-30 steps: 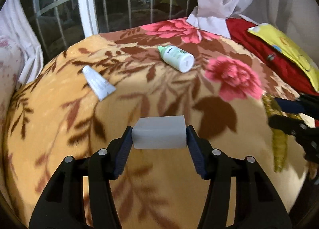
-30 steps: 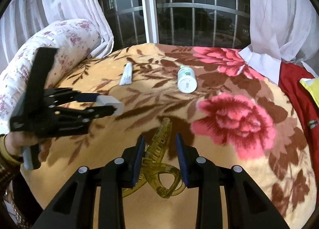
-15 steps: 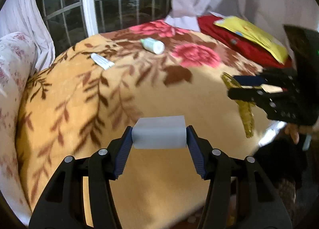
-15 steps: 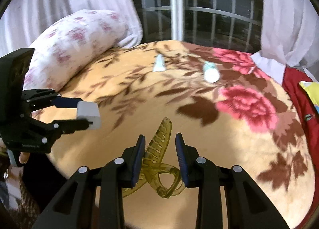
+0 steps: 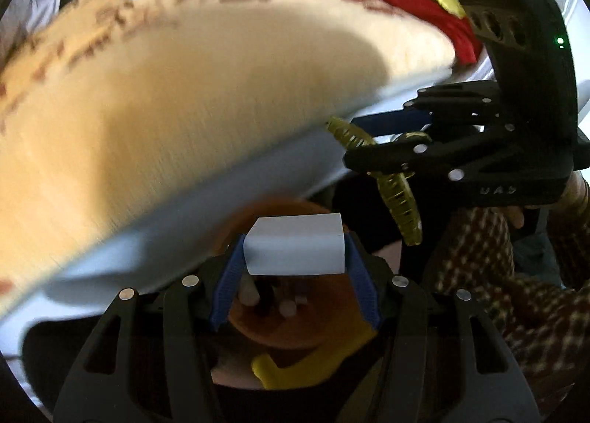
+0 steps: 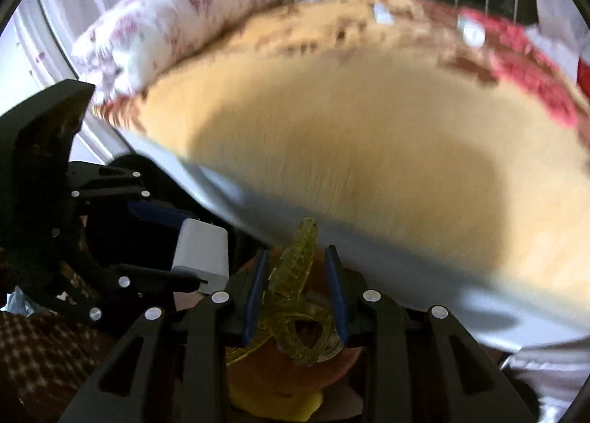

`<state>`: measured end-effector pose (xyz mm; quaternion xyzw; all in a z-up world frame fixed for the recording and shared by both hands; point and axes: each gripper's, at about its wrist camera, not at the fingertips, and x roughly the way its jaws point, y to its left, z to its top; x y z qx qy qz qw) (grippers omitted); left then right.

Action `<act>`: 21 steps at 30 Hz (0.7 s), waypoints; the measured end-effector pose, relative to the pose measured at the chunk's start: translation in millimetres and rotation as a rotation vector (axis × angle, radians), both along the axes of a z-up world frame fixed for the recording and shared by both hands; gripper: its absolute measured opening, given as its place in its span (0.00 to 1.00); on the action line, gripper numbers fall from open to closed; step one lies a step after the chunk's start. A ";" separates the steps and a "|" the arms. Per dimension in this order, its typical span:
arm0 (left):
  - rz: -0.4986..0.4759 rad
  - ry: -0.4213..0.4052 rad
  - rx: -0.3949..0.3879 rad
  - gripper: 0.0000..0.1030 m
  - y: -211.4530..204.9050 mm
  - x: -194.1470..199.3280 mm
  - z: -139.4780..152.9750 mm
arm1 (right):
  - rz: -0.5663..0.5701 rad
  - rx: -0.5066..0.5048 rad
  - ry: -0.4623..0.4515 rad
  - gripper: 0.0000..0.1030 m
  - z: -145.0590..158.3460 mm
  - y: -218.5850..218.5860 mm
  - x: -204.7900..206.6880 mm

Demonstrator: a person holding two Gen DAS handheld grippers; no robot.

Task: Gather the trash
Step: 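Lower both tools to the orange bin and release the charger and clip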

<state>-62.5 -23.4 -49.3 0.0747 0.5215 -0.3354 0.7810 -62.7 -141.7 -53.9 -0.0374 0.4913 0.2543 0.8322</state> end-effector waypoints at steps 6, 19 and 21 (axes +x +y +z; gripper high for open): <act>0.041 0.087 0.033 0.52 -1.7 -3.6 -36.4 | -0.017 -0.038 0.108 0.31 -49.7 3.9 -2.4; 0.026 0.098 0.121 0.65 -15.4 -1.3 -50.2 | -0.033 -0.089 0.159 0.69 -77.6 8.5 0.0; 0.034 0.075 0.121 0.67 -13.3 -0.3 -44.2 | -0.052 -0.083 0.154 0.69 -75.0 2.8 1.7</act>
